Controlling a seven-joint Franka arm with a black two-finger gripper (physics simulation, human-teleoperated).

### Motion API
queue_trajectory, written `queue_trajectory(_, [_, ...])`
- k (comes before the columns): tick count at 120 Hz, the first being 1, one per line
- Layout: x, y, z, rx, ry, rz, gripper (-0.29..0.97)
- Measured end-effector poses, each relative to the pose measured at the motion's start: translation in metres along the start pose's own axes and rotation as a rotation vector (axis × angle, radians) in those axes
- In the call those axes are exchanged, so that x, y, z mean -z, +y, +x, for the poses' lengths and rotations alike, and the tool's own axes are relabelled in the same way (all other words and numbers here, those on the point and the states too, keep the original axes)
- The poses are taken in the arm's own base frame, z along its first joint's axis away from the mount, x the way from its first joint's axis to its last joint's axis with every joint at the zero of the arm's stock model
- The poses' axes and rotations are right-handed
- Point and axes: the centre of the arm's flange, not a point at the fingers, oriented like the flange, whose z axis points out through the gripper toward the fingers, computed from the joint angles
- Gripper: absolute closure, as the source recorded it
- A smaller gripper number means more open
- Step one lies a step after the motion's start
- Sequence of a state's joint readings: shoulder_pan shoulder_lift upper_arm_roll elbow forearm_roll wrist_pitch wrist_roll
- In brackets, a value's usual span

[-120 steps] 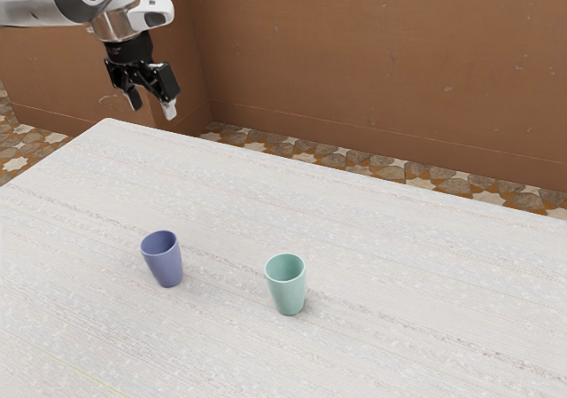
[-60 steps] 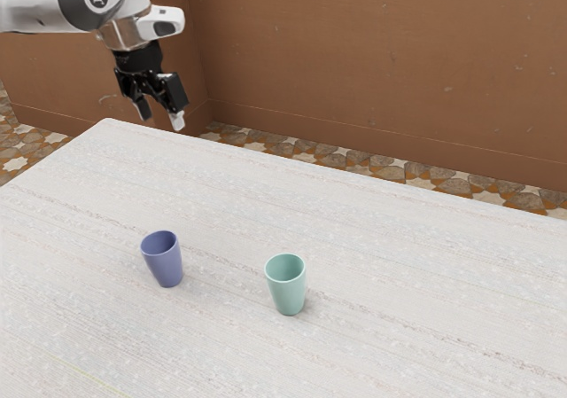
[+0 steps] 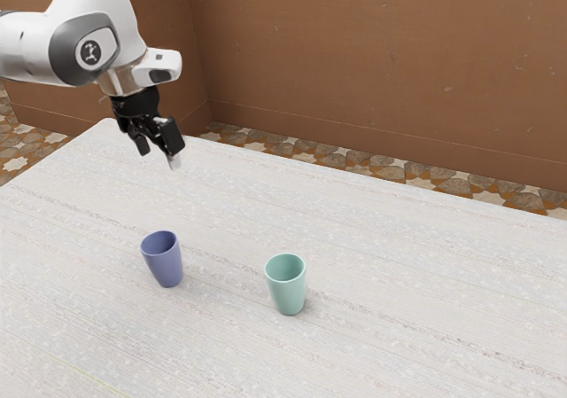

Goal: Place the left cup onto the right cup

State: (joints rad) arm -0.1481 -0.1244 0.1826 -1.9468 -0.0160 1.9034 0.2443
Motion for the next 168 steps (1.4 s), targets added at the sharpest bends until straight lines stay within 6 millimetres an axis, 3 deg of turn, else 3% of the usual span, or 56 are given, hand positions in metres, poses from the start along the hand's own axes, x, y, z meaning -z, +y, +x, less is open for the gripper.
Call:
queue_trajectory(41, [-0.02,-0.001,-0.021,0.055,-0.083,-0.028,0.0])
queue_trajectory(77, [-0.079,0.009,-0.042,0.074,-0.115,-0.031,0.0])
queue_trajectory(168, [-0.147,0.004,-0.024,0.11,-0.102,0.0,0.0])
